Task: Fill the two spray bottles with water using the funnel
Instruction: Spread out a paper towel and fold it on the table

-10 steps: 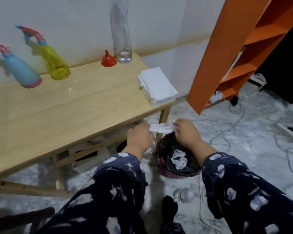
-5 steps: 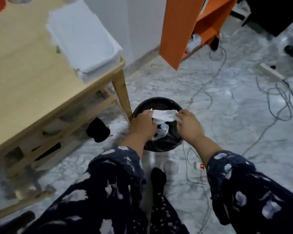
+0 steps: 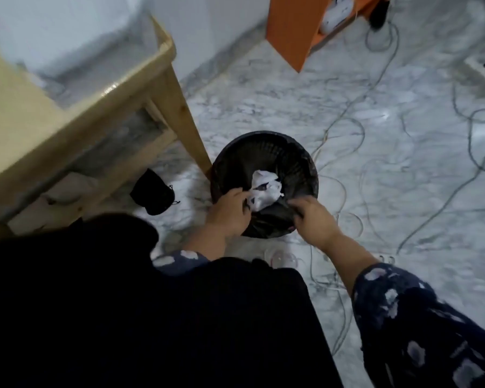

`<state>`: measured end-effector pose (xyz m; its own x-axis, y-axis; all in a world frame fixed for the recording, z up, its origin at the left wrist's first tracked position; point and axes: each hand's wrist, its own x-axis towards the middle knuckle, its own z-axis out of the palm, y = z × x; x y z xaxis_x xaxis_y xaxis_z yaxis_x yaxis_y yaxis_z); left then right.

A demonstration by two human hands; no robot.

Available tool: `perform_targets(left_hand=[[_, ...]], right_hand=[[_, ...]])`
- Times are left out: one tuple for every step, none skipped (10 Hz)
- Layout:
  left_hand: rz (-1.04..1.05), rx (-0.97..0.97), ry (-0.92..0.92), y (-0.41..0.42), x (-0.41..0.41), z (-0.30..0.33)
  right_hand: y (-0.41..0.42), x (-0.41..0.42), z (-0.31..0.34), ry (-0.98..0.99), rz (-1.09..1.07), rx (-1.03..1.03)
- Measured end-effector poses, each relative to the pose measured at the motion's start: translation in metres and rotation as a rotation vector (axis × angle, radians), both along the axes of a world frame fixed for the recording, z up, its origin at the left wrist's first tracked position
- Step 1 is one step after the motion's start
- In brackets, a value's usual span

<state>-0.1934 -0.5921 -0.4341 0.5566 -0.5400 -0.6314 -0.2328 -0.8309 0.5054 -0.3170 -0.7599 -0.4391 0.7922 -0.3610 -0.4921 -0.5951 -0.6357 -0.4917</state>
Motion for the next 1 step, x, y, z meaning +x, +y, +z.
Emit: perform_targets(left_hand=[[0.031,0.029,0.055,0.0567,-0.0357,0.0399]], right_hand=[[0.0276,-0.0471,0.0315,0.156,0.029,0.101]])
